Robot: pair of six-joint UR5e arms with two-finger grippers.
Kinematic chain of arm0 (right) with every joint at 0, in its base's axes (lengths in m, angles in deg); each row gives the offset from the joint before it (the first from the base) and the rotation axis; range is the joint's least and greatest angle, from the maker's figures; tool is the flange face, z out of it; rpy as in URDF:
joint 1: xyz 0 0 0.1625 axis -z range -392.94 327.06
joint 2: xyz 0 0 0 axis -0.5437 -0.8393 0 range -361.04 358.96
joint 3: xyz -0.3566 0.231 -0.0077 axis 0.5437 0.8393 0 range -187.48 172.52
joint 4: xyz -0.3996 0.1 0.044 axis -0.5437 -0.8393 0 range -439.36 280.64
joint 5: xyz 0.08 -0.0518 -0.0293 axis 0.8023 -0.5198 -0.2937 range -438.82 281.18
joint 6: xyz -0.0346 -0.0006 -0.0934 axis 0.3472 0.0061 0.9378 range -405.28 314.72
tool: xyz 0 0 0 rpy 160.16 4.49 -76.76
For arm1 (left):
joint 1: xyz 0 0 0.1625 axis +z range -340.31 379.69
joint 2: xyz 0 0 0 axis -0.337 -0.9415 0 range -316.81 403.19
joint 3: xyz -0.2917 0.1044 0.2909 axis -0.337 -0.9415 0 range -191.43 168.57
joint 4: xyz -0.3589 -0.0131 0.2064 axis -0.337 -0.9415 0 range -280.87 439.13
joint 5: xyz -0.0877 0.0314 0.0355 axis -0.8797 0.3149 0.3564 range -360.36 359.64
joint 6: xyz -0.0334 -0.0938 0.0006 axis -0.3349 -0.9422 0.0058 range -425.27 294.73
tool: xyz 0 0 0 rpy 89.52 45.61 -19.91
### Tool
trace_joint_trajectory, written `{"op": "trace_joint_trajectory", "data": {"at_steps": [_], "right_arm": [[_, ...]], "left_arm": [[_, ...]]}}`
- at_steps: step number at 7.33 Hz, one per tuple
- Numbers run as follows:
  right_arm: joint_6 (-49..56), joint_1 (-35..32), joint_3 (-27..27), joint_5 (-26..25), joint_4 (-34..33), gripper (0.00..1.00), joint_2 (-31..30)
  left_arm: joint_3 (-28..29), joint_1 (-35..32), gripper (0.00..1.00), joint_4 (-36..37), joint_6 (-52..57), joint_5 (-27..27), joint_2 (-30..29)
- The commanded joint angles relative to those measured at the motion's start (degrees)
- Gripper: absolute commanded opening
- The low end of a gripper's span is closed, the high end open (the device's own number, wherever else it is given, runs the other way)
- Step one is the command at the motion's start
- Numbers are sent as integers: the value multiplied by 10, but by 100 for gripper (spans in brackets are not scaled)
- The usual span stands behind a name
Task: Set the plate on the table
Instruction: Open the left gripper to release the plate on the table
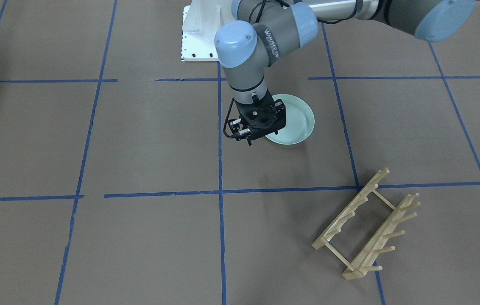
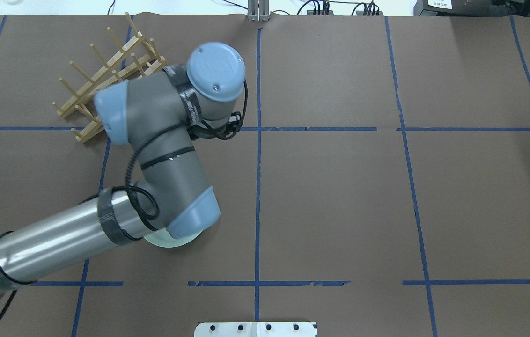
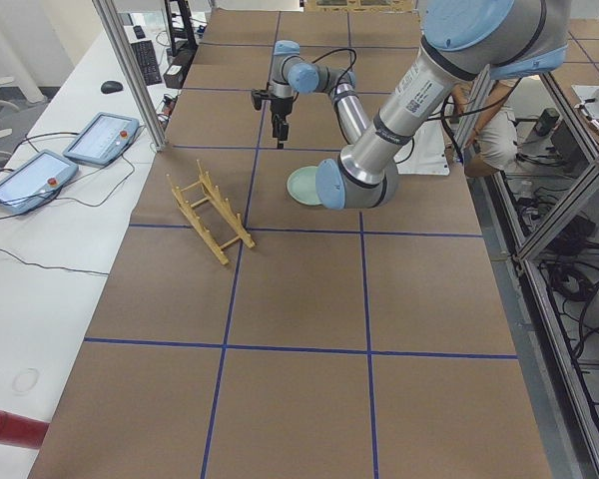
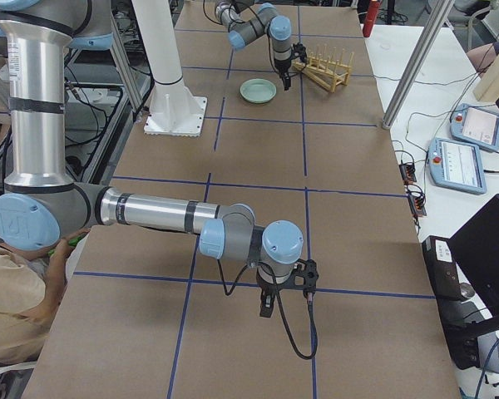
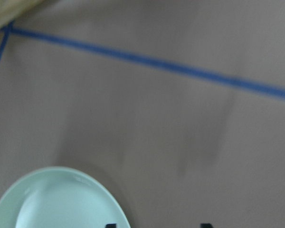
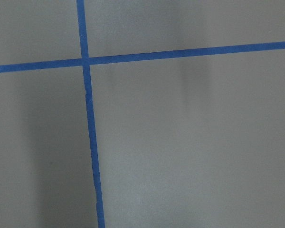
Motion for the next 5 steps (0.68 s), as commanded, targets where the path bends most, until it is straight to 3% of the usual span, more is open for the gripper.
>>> {"op": "trace_joint_trajectory", "data": {"at_steps": [1, 2, 4, 5], "right_arm": [[0, 0, 0, 0, 0, 100, 0], [0, 0, 0, 0, 0, 100, 0], [0, 0, 0, 0, 0, 100, 0], [0, 0, 0, 0, 0, 100, 1]], "left_arm": [[-75, -133, 100, -98, 90, -91, 92], [-78, -197, 100, -162, 137, -160, 149], [-68, -305, 100, -167, 356, -198, 223], [-57, -360, 100, -173, 489, -242, 277]]}}
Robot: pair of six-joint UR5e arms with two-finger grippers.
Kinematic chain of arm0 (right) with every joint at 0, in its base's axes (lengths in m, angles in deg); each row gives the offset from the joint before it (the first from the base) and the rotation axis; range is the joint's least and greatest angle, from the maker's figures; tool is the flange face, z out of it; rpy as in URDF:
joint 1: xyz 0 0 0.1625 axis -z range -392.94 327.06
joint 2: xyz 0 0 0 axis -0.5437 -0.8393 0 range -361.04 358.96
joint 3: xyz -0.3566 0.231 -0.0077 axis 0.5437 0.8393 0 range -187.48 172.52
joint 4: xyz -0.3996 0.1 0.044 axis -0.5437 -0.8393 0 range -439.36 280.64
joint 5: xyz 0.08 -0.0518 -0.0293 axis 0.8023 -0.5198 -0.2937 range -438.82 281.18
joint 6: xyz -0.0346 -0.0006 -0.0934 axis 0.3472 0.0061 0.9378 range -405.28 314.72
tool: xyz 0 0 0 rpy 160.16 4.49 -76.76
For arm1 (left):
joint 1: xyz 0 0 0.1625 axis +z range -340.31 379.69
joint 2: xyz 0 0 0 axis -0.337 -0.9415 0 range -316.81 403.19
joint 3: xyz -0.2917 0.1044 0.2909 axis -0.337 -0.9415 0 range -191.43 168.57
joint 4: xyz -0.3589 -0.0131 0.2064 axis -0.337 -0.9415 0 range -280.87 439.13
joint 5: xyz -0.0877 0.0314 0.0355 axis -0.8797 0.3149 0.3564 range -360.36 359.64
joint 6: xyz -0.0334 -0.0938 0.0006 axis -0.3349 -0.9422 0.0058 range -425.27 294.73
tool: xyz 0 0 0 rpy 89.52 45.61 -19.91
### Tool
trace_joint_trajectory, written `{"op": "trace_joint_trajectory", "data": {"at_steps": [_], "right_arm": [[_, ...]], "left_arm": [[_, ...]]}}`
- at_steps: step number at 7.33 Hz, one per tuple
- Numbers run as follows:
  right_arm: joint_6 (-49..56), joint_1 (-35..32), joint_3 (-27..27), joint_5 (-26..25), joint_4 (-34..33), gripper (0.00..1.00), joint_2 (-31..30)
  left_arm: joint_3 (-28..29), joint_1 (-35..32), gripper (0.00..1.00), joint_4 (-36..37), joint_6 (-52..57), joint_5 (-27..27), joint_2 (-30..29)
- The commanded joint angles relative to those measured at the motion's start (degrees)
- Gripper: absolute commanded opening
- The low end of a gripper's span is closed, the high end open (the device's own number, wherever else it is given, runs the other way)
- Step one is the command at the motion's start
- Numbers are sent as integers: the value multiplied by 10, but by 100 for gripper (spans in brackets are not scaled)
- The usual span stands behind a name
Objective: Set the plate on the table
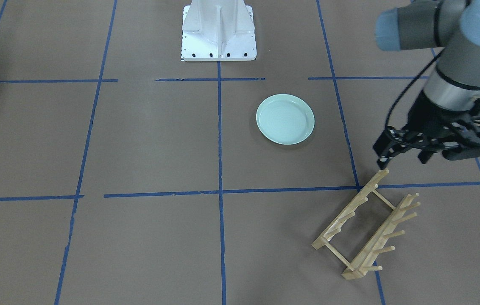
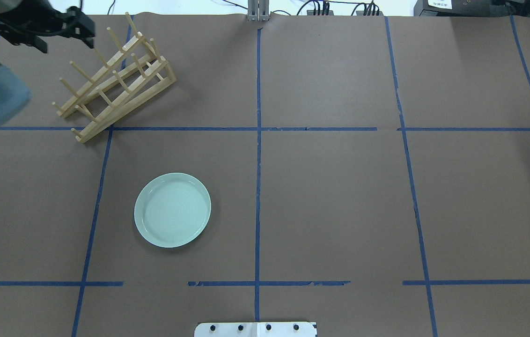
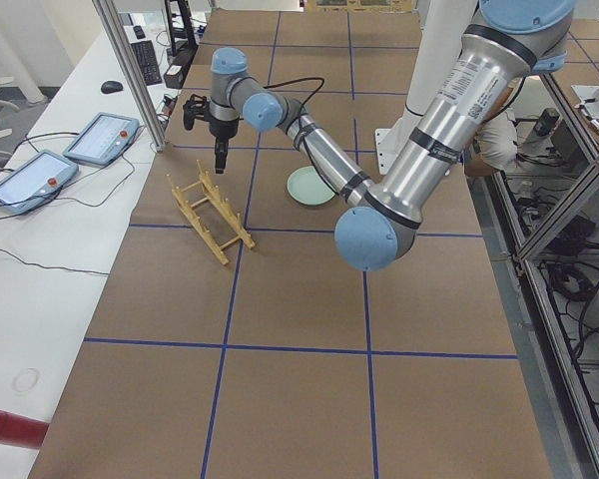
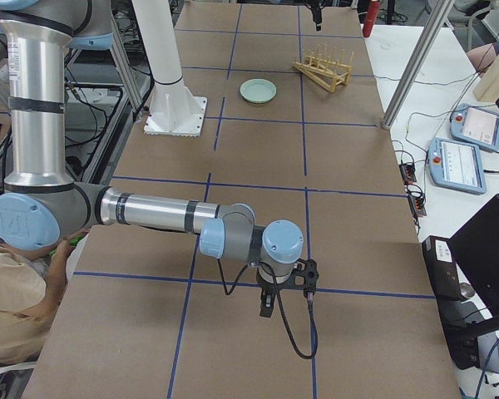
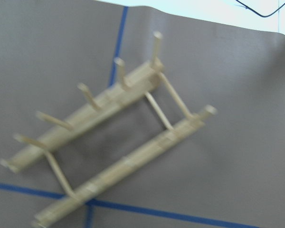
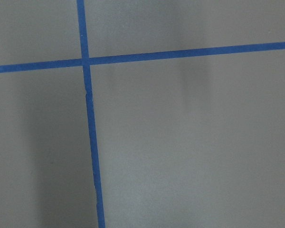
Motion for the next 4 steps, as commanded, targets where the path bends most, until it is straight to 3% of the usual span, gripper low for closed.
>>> {"op": "trace_joint_trajectory", "data": {"at_steps": [1, 4], "right_arm": [[0, 0, 0, 0, 0, 100, 0], [0, 0, 0, 0, 0, 100, 0]], "left_arm": [[37, -126, 100, -10, 308, -64, 111], [82, -256, 100, -13, 507, -65, 191]]}}
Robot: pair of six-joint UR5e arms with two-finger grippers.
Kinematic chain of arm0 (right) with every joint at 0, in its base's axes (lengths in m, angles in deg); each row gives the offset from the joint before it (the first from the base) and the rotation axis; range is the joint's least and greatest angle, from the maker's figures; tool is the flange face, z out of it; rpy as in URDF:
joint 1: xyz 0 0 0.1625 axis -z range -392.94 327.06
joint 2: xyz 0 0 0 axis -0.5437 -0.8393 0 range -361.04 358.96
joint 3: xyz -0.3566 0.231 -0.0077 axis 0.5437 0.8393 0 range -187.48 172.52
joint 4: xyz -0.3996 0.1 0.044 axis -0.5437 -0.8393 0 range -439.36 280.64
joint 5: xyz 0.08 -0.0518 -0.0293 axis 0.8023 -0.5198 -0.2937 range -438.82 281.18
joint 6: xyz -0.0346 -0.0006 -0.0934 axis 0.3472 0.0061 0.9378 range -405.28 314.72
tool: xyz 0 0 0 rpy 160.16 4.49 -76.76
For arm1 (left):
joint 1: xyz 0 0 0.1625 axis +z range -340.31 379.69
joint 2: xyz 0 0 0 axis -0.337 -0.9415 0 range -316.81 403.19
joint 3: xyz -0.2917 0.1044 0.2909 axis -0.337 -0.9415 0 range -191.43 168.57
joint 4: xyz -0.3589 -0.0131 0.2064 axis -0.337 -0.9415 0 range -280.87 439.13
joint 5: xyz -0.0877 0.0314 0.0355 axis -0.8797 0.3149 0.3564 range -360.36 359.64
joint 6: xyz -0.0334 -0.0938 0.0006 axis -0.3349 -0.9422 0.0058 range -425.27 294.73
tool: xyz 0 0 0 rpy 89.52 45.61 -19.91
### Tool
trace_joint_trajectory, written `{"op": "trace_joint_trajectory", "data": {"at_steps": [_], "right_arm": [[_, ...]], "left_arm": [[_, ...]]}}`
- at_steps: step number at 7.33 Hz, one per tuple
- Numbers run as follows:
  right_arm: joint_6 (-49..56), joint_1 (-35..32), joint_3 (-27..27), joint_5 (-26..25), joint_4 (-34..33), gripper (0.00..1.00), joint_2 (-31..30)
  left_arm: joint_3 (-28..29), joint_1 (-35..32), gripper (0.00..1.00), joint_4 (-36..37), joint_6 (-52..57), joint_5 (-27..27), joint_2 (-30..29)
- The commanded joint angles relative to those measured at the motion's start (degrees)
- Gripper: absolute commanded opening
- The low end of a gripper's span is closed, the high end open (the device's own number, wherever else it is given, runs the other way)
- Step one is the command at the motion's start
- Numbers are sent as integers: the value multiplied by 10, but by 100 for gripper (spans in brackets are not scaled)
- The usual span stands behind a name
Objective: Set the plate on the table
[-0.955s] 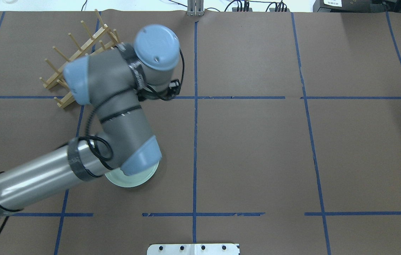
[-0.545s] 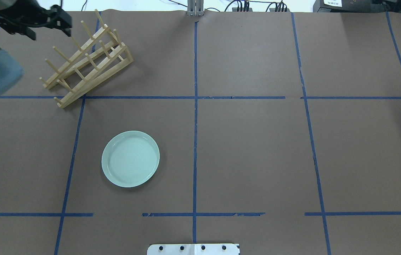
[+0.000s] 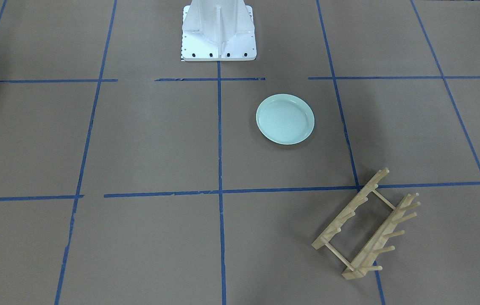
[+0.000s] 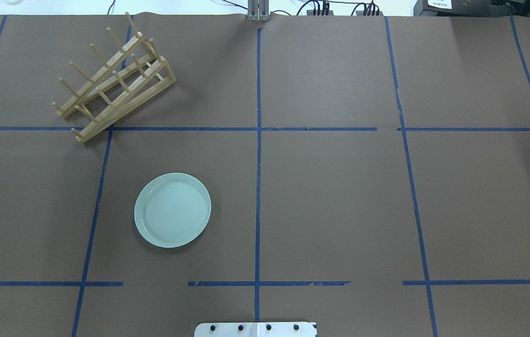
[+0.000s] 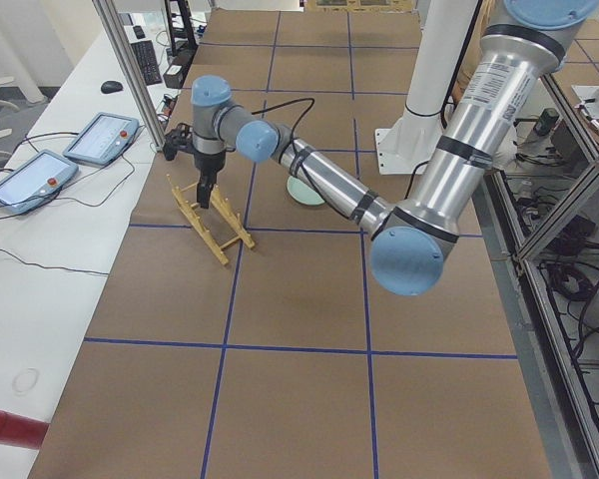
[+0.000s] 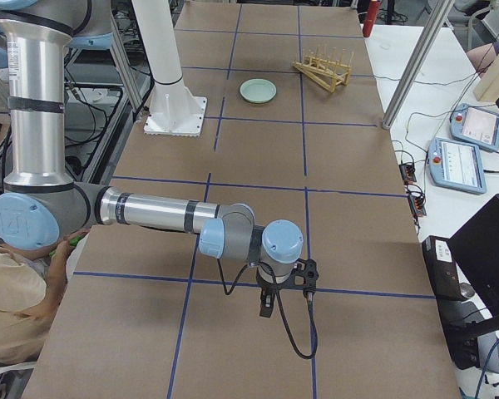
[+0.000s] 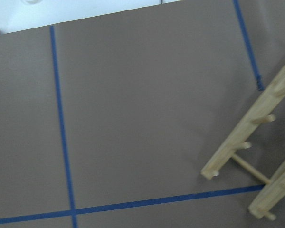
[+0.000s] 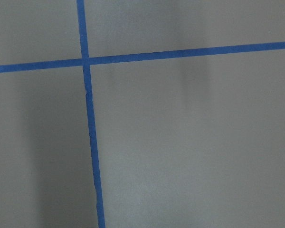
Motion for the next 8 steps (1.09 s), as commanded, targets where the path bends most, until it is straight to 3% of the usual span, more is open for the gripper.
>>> {"op": "trace_joint_trajectory", "data": {"at_steps": [1, 4, 6, 8], "right_arm": [[0, 0, 0, 0, 0, 100, 1], [0, 0, 0, 0, 0, 100, 0], [0, 0, 0, 0, 0, 100, 0], [0, 0, 0, 0, 0, 100, 1]], "left_arm": [[13, -67, 100, -1, 94, -2, 52], [-6, -72, 100, -2, 95, -4, 87], [18, -71, 100, 0, 89, -96, 88], [14, -70, 100, -1, 90, -97, 104]]}}
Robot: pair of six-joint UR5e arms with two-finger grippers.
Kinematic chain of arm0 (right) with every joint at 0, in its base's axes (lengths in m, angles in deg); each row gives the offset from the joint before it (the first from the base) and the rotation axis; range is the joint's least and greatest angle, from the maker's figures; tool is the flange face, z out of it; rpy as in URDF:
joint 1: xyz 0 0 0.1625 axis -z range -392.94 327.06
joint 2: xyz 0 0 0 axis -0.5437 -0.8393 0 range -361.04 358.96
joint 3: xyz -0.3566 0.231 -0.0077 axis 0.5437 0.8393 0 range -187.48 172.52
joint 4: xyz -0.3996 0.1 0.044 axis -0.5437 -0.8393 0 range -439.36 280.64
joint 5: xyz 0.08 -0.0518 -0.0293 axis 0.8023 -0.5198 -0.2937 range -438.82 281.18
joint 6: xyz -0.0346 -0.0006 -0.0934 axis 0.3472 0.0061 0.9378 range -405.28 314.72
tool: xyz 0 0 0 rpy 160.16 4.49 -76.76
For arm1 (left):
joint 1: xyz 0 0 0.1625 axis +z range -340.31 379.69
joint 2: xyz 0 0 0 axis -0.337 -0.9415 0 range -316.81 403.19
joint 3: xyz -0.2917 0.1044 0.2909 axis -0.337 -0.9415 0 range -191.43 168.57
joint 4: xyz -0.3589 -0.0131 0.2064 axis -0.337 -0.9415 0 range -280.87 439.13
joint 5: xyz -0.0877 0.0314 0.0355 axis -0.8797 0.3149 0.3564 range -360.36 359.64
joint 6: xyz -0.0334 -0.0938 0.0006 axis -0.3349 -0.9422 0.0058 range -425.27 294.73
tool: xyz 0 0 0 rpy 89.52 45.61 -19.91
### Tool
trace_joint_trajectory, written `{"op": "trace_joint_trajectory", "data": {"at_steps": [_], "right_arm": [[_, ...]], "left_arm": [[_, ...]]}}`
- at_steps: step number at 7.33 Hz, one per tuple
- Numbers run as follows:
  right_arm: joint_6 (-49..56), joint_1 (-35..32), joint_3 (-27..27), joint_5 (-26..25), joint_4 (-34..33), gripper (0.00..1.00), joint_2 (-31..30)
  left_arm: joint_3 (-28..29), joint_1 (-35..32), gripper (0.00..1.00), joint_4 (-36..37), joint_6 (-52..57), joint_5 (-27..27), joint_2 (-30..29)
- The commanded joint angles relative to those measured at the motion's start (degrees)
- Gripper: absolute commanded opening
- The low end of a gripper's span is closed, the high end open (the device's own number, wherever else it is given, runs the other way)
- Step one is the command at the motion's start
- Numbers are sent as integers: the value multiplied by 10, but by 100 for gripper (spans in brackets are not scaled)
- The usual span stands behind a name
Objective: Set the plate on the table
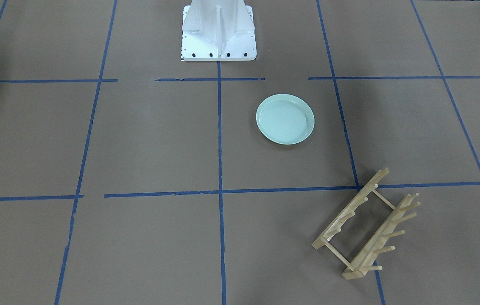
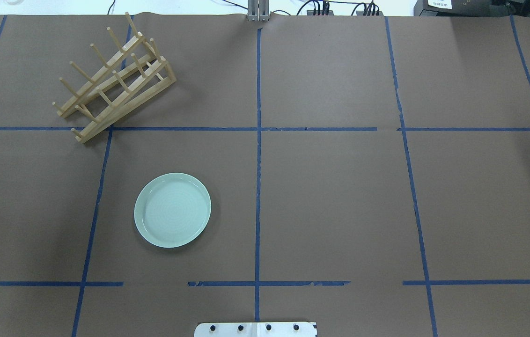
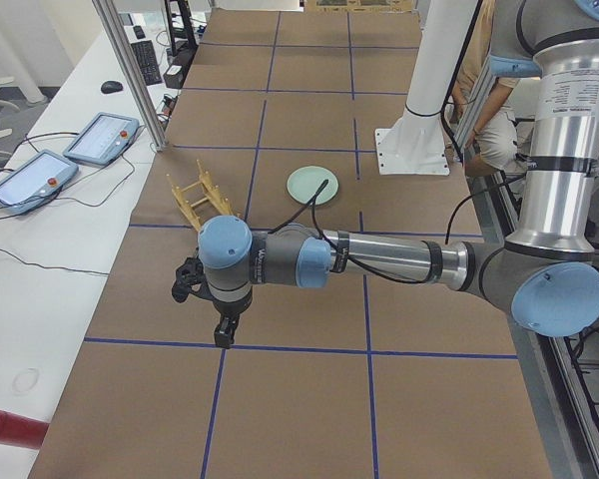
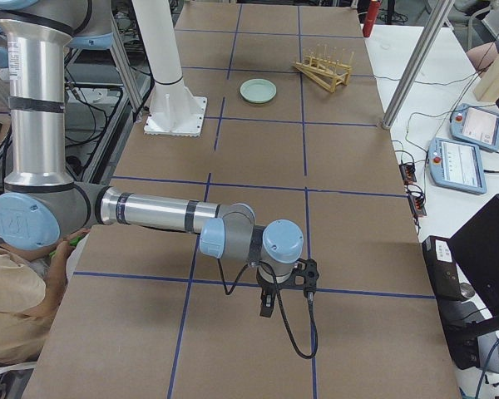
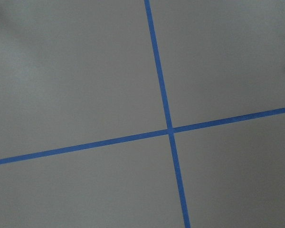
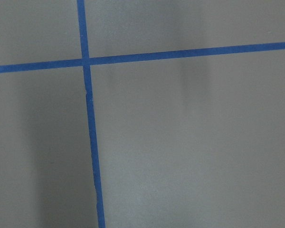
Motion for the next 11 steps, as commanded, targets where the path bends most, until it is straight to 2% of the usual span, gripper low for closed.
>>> {"op": "trace_joint_trajectory", "data": {"at_steps": [1, 5, 7, 10, 11], "right_arm": [[0, 0, 0, 0, 0, 100, 0], [0, 0, 0, 0, 0, 100, 0], [0, 0, 0, 0, 0, 100, 0], [0, 0, 0, 0, 0, 100, 0], [0, 0, 0, 0, 0, 100, 0]], "left_arm": [[-2, 0, 100, 0, 0, -9, 12], [5, 0, 100, -3, 6, -12, 28], [5, 2, 100, 3, -1, -9, 5], [0, 0, 100, 16, -6, -8, 16], [-5, 0, 100, 16, -47, -9, 10]]}}
